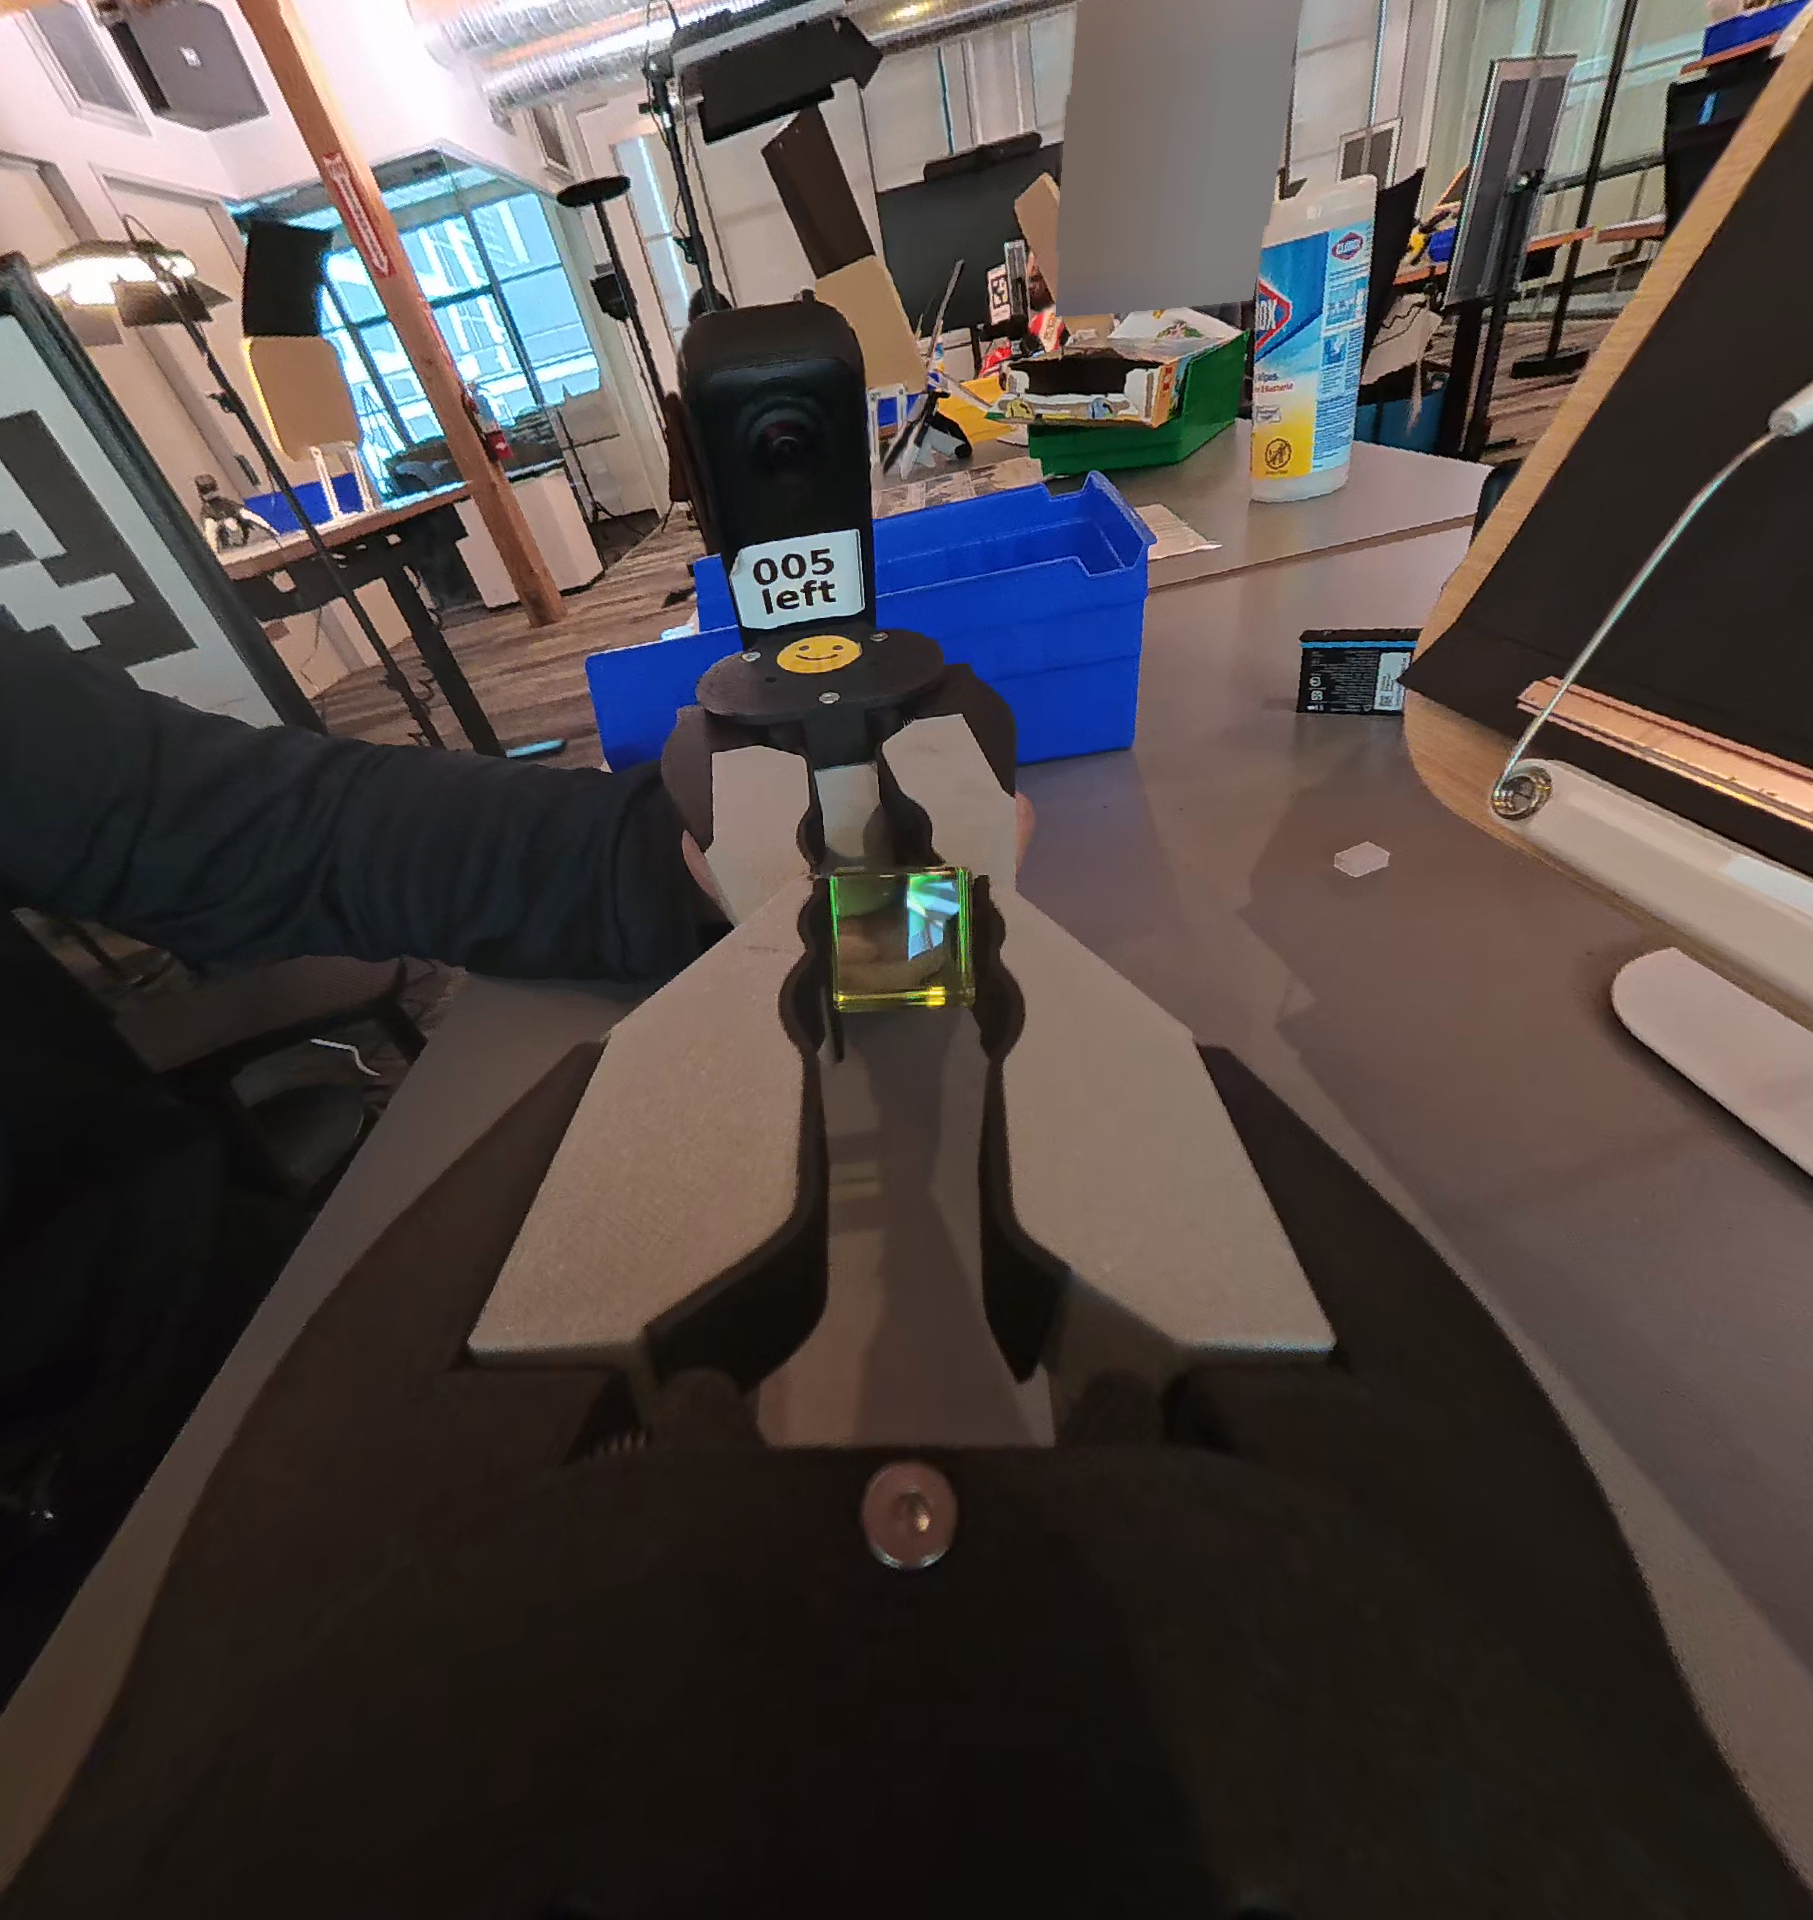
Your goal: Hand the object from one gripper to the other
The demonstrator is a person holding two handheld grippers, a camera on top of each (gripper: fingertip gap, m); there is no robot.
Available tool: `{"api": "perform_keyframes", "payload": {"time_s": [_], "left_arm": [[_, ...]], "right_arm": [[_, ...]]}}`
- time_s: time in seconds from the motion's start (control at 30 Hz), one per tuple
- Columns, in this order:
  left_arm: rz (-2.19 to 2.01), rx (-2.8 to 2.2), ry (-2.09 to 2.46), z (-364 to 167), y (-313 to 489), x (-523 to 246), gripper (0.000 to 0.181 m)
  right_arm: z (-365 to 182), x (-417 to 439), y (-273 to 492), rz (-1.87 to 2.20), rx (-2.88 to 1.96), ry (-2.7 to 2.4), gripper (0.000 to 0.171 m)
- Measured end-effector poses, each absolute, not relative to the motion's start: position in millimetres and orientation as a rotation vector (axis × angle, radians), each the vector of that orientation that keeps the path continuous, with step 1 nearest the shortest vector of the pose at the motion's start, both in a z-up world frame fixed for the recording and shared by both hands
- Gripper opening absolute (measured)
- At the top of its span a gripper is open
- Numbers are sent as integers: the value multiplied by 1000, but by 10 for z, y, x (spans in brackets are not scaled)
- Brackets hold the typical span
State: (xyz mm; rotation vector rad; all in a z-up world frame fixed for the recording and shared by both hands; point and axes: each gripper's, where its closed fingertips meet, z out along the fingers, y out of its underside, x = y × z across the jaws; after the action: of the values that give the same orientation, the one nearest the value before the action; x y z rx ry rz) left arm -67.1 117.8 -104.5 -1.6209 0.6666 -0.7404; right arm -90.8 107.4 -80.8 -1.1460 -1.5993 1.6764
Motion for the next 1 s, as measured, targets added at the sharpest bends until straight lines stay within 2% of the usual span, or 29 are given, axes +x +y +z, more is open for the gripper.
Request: {"api": "perform_keyframes", "payload": {"time_s": [1.0], "left_arm": [[-654, -1631, 662, -1069, 1192, -719, 21]], "right_arm": [[-820, -927, 1099, 1779, -1218, -1551, 24]]}}
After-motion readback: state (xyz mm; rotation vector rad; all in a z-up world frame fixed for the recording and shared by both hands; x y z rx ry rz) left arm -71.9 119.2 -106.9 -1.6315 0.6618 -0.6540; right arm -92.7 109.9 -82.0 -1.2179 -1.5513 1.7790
